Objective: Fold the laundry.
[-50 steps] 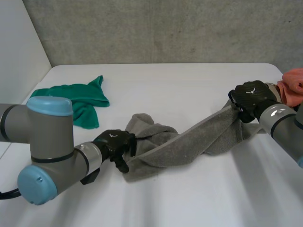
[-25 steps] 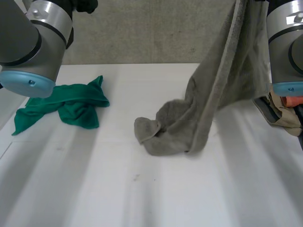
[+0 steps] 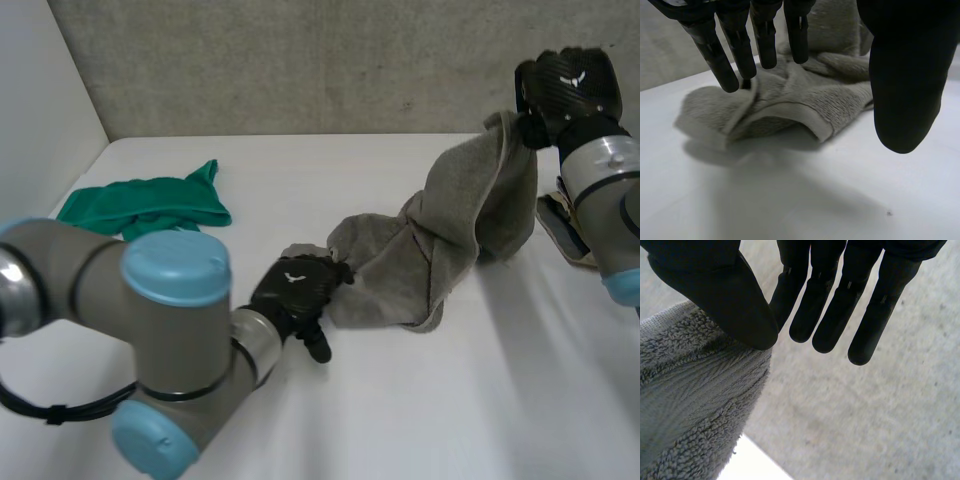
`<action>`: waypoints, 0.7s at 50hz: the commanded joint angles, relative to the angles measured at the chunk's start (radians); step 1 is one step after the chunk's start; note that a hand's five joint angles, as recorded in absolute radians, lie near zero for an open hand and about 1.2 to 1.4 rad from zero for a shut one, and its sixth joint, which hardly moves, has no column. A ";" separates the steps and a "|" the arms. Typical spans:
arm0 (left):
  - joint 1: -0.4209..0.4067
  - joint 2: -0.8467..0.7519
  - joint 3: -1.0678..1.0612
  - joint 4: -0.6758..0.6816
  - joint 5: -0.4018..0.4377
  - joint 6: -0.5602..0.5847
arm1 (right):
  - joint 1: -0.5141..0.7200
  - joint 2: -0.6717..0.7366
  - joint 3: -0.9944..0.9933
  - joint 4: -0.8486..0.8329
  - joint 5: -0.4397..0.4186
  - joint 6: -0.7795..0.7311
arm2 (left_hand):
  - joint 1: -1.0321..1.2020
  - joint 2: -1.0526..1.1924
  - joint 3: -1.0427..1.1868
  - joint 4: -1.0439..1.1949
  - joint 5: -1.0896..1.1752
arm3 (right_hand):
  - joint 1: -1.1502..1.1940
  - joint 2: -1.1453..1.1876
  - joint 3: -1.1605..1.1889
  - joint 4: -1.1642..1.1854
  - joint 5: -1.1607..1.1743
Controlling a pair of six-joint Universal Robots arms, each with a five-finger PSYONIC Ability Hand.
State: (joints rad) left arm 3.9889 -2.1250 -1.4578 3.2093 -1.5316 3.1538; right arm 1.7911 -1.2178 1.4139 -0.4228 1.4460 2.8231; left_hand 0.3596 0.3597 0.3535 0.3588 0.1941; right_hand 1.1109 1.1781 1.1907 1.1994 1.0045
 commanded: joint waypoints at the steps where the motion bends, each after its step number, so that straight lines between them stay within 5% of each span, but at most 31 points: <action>1: -0.027 -0.134 0.140 0.020 -0.001 0.123 | -0.029 -0.003 0.060 0.026 -0.024 0.001 | 0.112 0.112 0.118 0.113 0.103 | 0.285 0.218 0.206 0.197 0.217; 16: -0.040 -0.360 0.416 0.011 -0.005 0.244 | -0.064 -0.011 0.129 0.022 -0.064 -0.002 | 0.314 0.314 0.321 0.315 0.306 | 0.285 0.218 0.206 0.197 0.217; 21: -0.037 -0.395 0.467 -0.008 -0.005 0.265 | -0.071 0.001 0.126 0.022 -0.065 -0.002 | 1.034 1.034 1.040 1.035 1.025 | 0.285 0.218 0.206 0.197 0.217; 23: -0.033 -0.385 0.468 -0.011 -0.010 0.264 | -0.071 0.001 0.122 0.027 -0.065 -0.004 | 1.037 1.037 1.043 1.037 1.028 | 0.285 0.218 0.206 0.197 0.217; 30: 0.022 -0.074 0.332 -0.088 -0.085 0.235 | -0.088 -0.072 0.071 0.140 -0.104 -0.077 | 1.037 1.037 1.043 1.037 1.028 | 0.285 0.218 0.206 0.197 0.217; 35: 0.107 0.196 0.220 -0.121 -0.059 0.204 | -0.096 -0.135 0.004 0.355 -0.151 -0.191 | 1.037 1.037 1.043 1.037 1.028 | 0.285 0.218 0.206 0.197 0.217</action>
State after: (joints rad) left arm 4.0148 -2.2121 -1.1161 3.1262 -1.6011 3.3899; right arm 1.7043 -1.2833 1.4852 -0.2767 1.3423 2.7466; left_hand 1.1497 1.1933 1.1860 1.1937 0.9747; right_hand 1.1109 1.1781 1.1907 1.1994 1.0046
